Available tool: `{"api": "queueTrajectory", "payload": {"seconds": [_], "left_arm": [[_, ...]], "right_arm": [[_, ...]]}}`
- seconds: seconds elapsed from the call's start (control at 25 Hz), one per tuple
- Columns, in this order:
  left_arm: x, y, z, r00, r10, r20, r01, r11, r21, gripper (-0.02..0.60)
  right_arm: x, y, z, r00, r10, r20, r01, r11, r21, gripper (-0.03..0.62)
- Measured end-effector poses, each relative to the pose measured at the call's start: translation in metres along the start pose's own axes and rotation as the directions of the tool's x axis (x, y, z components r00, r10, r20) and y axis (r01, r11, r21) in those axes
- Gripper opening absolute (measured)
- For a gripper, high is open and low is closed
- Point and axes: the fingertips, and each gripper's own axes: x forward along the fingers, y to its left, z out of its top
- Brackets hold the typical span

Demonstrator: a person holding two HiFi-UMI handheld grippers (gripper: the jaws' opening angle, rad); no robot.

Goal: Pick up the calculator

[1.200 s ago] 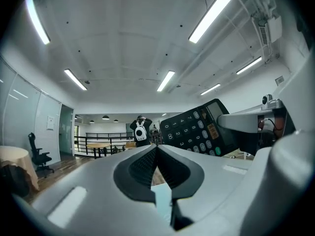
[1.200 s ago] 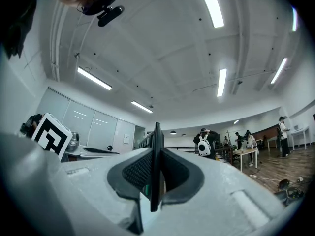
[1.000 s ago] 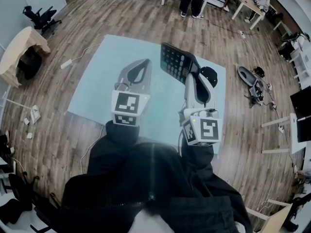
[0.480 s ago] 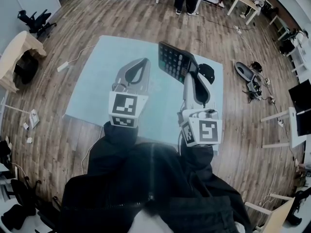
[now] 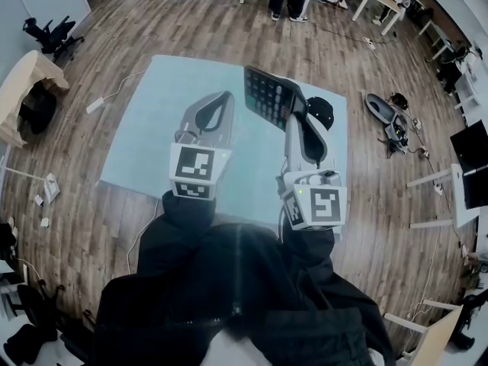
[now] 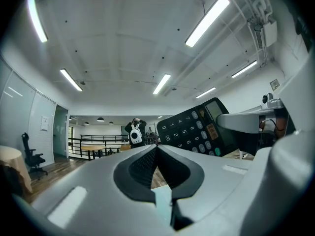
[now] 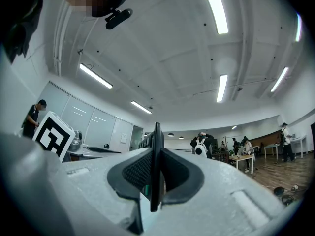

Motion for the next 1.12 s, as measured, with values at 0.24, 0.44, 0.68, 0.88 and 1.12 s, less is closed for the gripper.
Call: {"api": "queueTrajectory", "payload": {"seconds": [0.24, 0.44, 0.68, 0.88, 1.12], "left_arm": [[0.0016, 0.0007, -0.0013, 1.0, -0.003, -0.003, 0.003, 1.0, -0.008, -0.002], [-0.0009, -0.0028, -0.0015, 1.0, -0.008, -0.004, 0.008, 1.0, -0.016, -0.002], [-0.0008, -0.0028, -0.0023, 1.0, -0.009, -0.007, 0.009, 1.0, -0.028, -0.002], [-0.0013, -0.0039, -0.0018, 1.0, -0.007, -0.01, 0.007, 1.0, -0.013, -0.002], [-0.0031, -0.0054, -0.0018, 1.0, -0.007, -0.016, 0.007, 1.0, -0.001, -0.002]], "right_arm": [[0.0022, 0.0027, -0.0006, 1.0, 0.01, -0.011, -0.01, 1.0, -0.006, 0.044], [-0.0007, 0.0061, 0.0, 1.0, 0.02, -0.016, -0.02, 1.0, -0.01, 0.044], [-0.0007, 0.003, 0.0004, 1.0, 0.014, -0.016, -0.014, 1.0, -0.011, 0.044], [-0.0013, 0.0037, -0.0002, 1.0, 0.022, -0.018, -0.023, 1.0, -0.013, 0.044], [-0.0028, 0.0033, -0.001, 1.0, 0.022, -0.02, -0.022, 1.0, -0.007, 0.044]]}}
